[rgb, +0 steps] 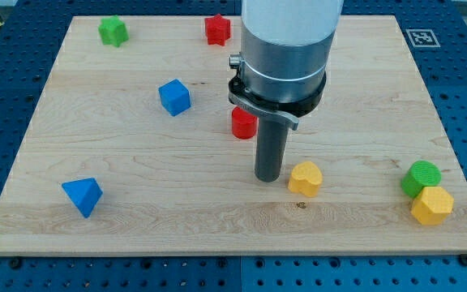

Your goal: Slide the yellow heart to the top left of yellow hexagon

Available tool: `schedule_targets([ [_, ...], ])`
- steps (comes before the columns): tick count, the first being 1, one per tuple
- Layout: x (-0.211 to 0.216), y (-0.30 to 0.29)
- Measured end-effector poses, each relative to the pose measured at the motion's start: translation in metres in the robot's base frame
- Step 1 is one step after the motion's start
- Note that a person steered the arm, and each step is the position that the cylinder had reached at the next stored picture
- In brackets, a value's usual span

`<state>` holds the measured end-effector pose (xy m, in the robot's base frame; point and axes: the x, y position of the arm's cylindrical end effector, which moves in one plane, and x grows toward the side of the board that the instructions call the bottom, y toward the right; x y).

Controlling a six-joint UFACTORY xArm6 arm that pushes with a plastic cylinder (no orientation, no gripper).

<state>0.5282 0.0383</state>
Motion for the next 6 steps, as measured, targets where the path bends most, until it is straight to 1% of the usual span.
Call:
schedule_targets([
  [3, 0.000, 0.006],
  [4, 0.004, 0.030],
  [6, 0.011, 0.032],
])
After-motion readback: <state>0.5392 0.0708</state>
